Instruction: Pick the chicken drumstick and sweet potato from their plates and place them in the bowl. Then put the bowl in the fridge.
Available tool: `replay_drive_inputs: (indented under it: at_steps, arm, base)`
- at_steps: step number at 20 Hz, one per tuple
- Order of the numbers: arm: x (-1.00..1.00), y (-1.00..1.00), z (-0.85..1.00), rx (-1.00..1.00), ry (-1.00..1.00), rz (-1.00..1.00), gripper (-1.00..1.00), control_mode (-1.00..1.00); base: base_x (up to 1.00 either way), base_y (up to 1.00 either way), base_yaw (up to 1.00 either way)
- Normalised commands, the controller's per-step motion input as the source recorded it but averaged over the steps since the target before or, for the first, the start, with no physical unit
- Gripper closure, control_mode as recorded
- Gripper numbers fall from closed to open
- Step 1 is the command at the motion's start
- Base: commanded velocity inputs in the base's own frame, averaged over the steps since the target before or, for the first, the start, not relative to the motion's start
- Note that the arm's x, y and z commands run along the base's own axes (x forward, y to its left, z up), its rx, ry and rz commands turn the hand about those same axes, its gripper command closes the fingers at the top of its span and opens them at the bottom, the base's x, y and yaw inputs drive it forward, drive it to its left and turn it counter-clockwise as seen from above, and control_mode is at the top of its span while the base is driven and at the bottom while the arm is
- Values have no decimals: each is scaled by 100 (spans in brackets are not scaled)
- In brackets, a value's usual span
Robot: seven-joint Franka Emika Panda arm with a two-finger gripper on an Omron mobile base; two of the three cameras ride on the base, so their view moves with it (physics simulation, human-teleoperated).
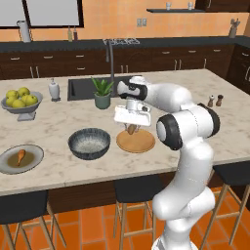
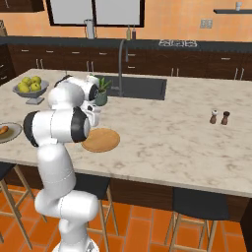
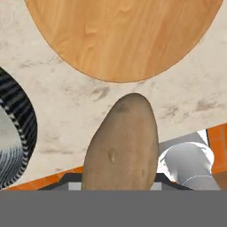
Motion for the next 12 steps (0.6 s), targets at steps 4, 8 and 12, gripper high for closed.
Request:
replay_drive_inputs:
  at_steps: [4,8,12]
  arm:
    - [-8,100,34,1,0,1,100,-100]
    - [-2,100,18,-17,0,-1,100,-100]
    - [10,98,2,-32,13,-8,100,-100]
  base:
    - [0,0,0]
    - [0,0,0]
    - [0,0,0]
